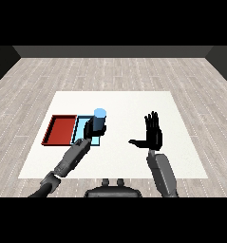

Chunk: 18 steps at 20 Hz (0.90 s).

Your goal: Pick the blue can and put it in the blue box

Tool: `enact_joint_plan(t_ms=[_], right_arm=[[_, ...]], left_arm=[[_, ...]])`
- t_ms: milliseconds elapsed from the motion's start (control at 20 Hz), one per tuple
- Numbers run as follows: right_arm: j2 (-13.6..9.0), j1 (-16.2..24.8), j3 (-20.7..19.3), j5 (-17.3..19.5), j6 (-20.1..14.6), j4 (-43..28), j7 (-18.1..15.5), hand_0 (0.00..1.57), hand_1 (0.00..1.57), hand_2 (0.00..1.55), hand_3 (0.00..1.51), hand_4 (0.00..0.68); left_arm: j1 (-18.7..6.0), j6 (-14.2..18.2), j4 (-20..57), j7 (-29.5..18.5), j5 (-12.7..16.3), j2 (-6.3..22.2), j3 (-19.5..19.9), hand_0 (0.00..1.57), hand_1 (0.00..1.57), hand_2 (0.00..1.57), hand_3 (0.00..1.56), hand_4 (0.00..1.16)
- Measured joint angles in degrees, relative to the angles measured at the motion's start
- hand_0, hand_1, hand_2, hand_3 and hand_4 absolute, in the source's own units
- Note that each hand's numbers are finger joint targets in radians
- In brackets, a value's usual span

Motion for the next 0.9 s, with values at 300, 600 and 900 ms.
enact_joint_plan(t_ms=[300, 600, 900], right_arm=[[-0.6, 2.1, -3.2, -2.7, 2.5, 1.0, -1.3, 0.00, 0.00, 0.00, 0.00, 0.000], [-0.6, 0.9, -4.5, -3.5, 2.8, 2.3, -0.6, 0.00, 0.00, 0.00, 0.00, 0.000], [0.0, 1.9, -4.9, -3.7, 3.0, 3.0, -1.3, 0.00, 0.00, 0.00, 0.00, 0.000]], left_arm=[[-3.5, 2.3, 5.2, 6.7, -3.5, 6.4, 1.8, 1.57, 1.57, 1.57, 1.49, 1.09], [-7.1, 4.9, 15.6, 16.2, -8.7, 8.1, -0.9, 1.50, 1.50, 1.40, 1.18, 0.97], [-10.4, 4.8, 29.7, 26.2, -12.1, 6.0, -3.1, 0.65, 0.65, 0.59, 0.24, 0.92]])
